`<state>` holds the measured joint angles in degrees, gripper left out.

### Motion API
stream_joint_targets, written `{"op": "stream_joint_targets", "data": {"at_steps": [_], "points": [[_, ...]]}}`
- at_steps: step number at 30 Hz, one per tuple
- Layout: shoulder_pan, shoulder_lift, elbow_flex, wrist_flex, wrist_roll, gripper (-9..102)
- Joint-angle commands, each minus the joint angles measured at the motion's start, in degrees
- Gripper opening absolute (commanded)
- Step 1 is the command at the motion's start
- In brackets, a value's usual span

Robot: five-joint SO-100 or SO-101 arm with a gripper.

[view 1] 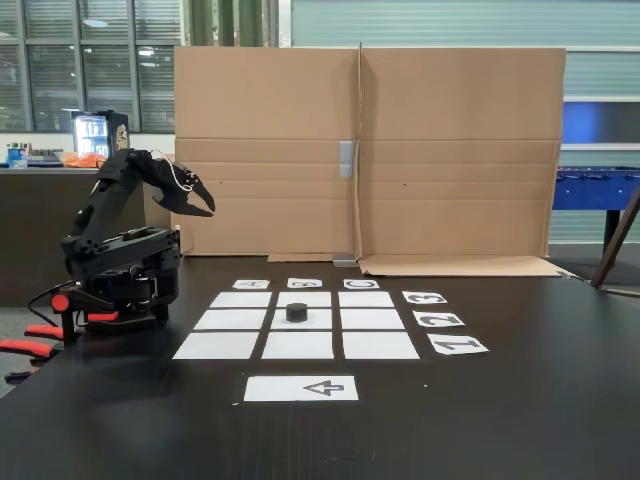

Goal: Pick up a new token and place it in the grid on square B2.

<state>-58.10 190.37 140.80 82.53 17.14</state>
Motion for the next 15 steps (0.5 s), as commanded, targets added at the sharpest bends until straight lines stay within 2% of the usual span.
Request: {"op": "stream_joint_targets", "data": {"at_steps": [1,15], "points": [[-3.3,0.2,0.1,-0.9,-0.4,0],[-4.4,0.2,4.5,-3.3,-0.4,0]]}}
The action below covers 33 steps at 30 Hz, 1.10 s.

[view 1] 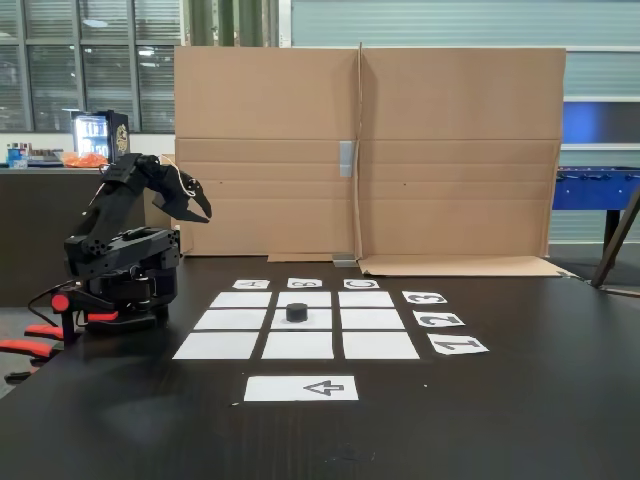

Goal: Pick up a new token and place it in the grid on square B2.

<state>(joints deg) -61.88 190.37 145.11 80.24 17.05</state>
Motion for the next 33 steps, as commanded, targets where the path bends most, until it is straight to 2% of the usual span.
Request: {"op": "stream_joint_targets", "data": {"at_steps": [1,33], "points": [[-0.6,0.2,0.3,-1.1,-0.4,0],[-0.6,0.2,2.0,-1.7,-0.4,0]]}}
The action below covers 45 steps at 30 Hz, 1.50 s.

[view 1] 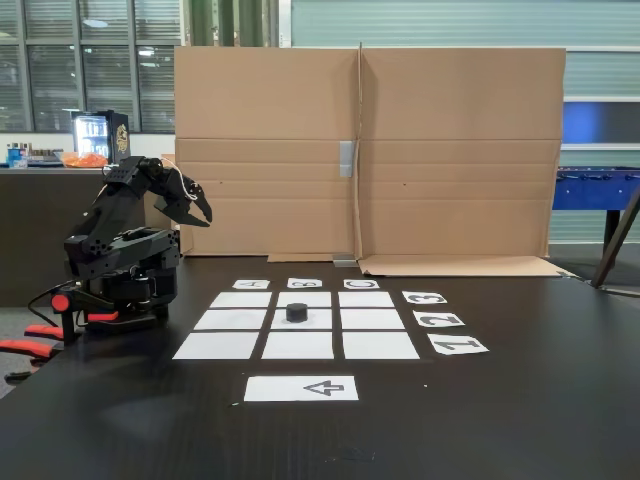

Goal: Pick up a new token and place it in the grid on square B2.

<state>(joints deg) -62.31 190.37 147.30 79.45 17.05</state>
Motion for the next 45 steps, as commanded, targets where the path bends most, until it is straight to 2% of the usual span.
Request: {"op": "stream_joint_targets", "data": {"at_steps": [1,45], "points": [[-0.2,0.2,-0.3,-0.9,-0.4,0],[0.2,0.2,-0.4,-1.6,-0.4,0]]}}
